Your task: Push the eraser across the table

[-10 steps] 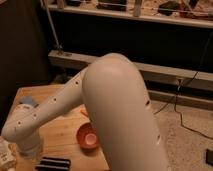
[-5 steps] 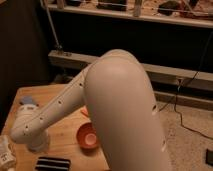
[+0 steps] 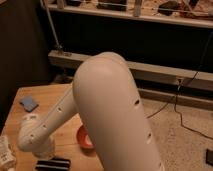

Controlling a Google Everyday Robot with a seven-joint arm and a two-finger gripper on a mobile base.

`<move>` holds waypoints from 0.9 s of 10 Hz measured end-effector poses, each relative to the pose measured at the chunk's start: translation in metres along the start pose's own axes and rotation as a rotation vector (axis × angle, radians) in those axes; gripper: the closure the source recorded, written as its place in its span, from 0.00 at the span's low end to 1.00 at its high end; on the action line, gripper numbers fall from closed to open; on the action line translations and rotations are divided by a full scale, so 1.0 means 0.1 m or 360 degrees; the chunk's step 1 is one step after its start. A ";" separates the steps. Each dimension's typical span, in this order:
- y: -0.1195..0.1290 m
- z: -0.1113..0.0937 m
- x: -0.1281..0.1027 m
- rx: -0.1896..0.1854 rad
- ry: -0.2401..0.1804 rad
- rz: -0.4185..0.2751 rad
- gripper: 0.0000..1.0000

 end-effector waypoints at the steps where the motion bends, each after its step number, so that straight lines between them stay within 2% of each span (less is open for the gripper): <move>1: -0.10 0.03 -0.01 0.0036 -0.0017 0.0044 1.00; 3: -0.27 0.02 0.00 0.0107 -0.0041 0.0101 1.00; 5: -0.35 0.04 0.04 0.0152 -0.0043 0.0137 1.00; 7: -0.30 0.10 0.10 0.0152 -0.0014 0.0133 1.00; 9: -0.13 0.17 0.13 0.0111 0.0032 0.0096 1.00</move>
